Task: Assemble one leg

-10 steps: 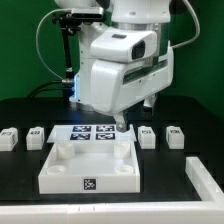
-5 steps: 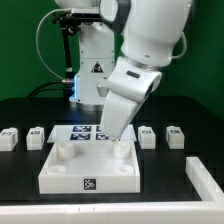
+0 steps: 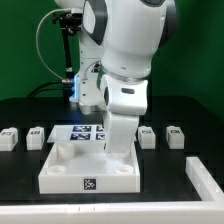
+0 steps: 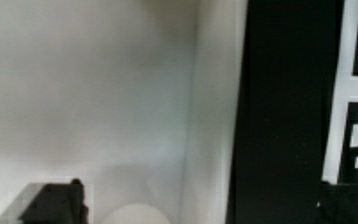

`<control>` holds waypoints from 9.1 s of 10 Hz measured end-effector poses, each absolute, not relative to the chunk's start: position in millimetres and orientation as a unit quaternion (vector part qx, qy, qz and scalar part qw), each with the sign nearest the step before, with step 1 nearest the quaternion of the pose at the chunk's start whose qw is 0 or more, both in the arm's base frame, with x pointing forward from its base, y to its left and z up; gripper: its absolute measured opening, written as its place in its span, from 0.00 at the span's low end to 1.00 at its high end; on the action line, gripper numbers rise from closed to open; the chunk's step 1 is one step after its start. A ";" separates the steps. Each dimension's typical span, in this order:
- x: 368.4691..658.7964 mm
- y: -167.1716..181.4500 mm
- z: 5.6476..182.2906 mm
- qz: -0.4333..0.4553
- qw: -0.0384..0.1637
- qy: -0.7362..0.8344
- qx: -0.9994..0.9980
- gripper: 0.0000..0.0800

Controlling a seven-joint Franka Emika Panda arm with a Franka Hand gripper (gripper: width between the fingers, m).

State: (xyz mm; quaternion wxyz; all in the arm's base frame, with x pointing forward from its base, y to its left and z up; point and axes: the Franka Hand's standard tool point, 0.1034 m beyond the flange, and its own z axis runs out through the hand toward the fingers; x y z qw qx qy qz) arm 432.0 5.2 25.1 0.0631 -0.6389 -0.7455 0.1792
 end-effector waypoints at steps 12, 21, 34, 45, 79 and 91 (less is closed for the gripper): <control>431.7 -15.7 18.5 0.174 0.077 -0.729 -0.657 0.10; 448.1 13.1 20.7 0.176 0.068 -0.714 -0.674 0.10; 505.4 72.1 19.5 0.213 0.073 -0.665 -0.712 0.10; 508.0 71.1 31.0 0.209 0.069 -0.655 -0.723 0.81; 399.6 175.9 15.7 0.459 0.035 0.094 -0.883 0.81; 395.0 178.5 11.6 0.459 0.033 0.092 -0.883 0.36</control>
Offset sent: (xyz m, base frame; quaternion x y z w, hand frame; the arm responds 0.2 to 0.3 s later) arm -0.0003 -0.0129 -0.0127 0.0278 0.0513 0.0226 0.9980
